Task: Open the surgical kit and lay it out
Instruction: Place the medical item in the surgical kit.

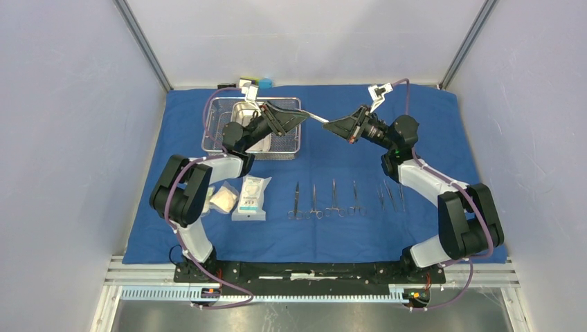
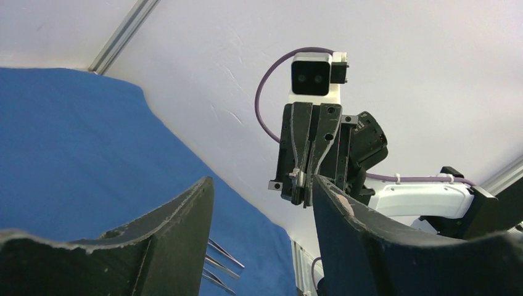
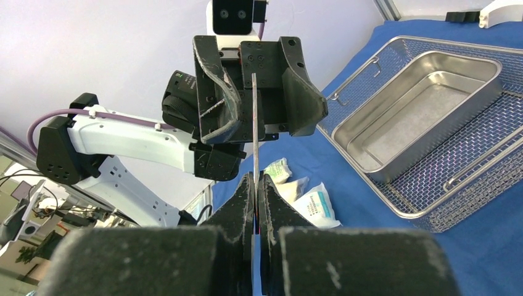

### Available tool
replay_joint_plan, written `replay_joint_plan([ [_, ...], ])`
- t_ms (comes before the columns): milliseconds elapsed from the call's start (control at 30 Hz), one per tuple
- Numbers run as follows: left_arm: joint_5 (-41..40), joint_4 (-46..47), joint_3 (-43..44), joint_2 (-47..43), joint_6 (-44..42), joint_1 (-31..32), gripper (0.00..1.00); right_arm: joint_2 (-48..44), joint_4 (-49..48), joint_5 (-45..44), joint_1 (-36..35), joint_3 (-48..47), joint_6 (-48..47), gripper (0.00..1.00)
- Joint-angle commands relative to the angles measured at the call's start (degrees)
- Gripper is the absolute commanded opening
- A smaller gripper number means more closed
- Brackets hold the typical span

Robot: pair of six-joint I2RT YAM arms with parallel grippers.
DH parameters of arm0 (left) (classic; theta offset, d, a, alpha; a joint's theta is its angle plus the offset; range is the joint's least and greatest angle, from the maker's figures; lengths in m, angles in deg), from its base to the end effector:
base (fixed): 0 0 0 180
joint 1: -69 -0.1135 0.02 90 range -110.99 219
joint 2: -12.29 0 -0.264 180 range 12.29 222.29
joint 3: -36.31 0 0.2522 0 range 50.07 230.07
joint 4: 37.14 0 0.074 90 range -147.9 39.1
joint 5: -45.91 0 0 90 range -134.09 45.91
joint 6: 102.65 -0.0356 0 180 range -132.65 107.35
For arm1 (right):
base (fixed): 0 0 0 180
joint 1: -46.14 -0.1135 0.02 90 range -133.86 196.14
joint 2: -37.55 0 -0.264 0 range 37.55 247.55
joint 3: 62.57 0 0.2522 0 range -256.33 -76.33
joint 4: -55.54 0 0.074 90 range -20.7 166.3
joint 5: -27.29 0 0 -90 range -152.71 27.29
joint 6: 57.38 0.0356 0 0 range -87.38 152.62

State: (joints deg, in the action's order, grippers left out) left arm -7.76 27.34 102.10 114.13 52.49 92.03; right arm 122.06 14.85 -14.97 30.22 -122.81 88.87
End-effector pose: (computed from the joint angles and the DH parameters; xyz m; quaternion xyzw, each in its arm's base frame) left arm 0.3308 -0.1635 0.2724 0.0752 0.5501 -0.6825 0.4753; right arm 0.2992 0.1127 0.3003 -0.1154 0.6258 0.6272 0.4491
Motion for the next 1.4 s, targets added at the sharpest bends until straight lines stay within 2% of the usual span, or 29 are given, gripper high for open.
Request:
replay_joint_plan([
  [0, 1.2, 4.4, 1.6, -0.8, 1.5, 0.3, 0.66, -0.1, -4.5, 0.4, -0.2, -0.1, 1.4, 0.0],
  [200, 1.9, 5.6, 3.6, -0.4, 3.0, 0.6, 0.64, 0.2, -2.9, -0.4, -0.2, 0.7, -0.1, 0.0],
  [367, 2.5, 5.7, 4.6, 0.3, 3.1, 1.5, 0.51, 0.2, -2.1, -0.8, -0.3, 1.1, -1.2, 0.0],
  [567, 2.4, 6.0, 4.1, 0.8, 3.3, 1.6, 0.43, -0.4, -2.2, -0.8, -0.2, 1.4, -1.3, 0.0],
  [733, 2.6, 6.9, 3.9, 0.7, 3.6, 1.7, 0.32, -0.5, -2.8, -0.8, -0.2, 1.6, -0.7, 0.0],
  [833, 2.6, 6.9, 3.8, 1.1, 3.9, 1.8, 0.32, -0.5, -3.5, -0.8, -0.2, 1.7, -0.3, 0.0],
  [967, 2.6, 6.9, 4.0, 1.4, 4.8, 1.8, 0.38, -0.4, -3.9, -0.7, -0.2, 1.7, -0.2, 0.0],
  [1033, 2.6, 6.9, 3.9, 1.4, 4.9, 1.8, 0.36, -0.3, -3.9, -0.7, -0.2, 1.7, -0.2, 0.0],
  [1267, 2.8, 7.3, 4.1, 2.1, 5.4, 1.9, 0.03, 0.0, -3.9, -0.6, -0.1, 1.6, -0.1, 0.0],
  [1333, 3.1, 7.3, 4.4, 2.3, 5.6, 1.9, 0.02, 0.0, -2.7, -0.5, -0.1, 1.4, -1.5, 0.02],
  [1367, 3.5, 7.1, 4.6, 2.3, 5.5, 1.8, 0.02, -0.3, -0.9, -0.5, -0.1, 1.0, -3.2, 0.08],
])
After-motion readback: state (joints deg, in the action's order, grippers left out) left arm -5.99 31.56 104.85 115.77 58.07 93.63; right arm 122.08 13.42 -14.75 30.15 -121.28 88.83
